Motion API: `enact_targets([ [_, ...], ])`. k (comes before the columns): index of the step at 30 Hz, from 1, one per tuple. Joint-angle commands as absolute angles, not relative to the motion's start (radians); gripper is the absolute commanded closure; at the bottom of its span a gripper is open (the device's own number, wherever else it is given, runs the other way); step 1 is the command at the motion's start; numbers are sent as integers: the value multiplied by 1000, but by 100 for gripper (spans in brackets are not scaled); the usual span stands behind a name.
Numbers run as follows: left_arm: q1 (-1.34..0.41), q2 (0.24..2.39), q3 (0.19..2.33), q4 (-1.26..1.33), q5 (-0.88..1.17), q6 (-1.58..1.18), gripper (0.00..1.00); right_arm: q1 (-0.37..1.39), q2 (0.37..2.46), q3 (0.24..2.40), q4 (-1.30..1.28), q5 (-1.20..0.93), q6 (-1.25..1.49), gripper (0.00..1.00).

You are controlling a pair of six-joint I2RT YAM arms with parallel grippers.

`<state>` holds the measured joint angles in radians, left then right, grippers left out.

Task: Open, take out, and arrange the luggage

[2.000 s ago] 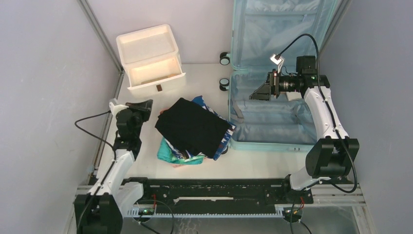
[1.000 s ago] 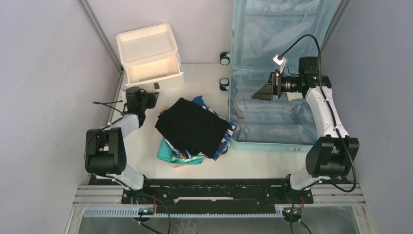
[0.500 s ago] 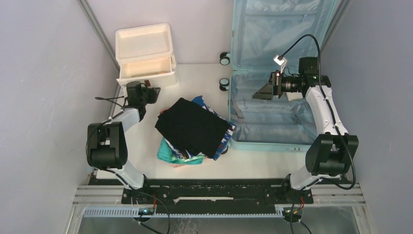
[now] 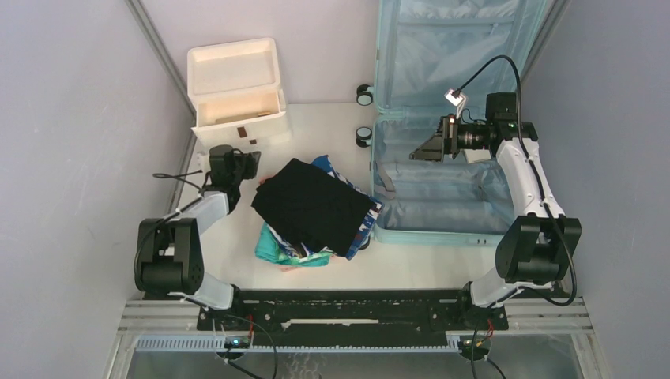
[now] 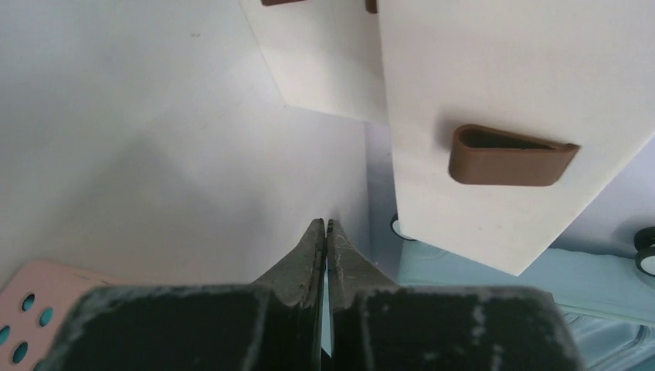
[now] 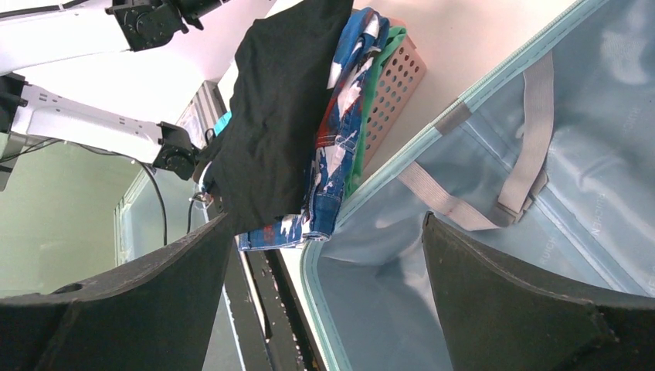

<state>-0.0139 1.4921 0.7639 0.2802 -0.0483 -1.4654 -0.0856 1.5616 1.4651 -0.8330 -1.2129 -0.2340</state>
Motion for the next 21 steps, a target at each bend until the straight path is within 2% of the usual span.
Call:
enact_targets([
  [1,-3,1473,822,308,-82,-1412,93,-92,1559,1482,-819,-1239,-250,0],
  [11,68,1654,1126,263,23,-1380,91,-99,1545,1476,-821,-1233,-256,0],
  [21,81,1737,1221,268,53,-1383,89,-115,1550,1478,-822,-1235,-258,0],
])
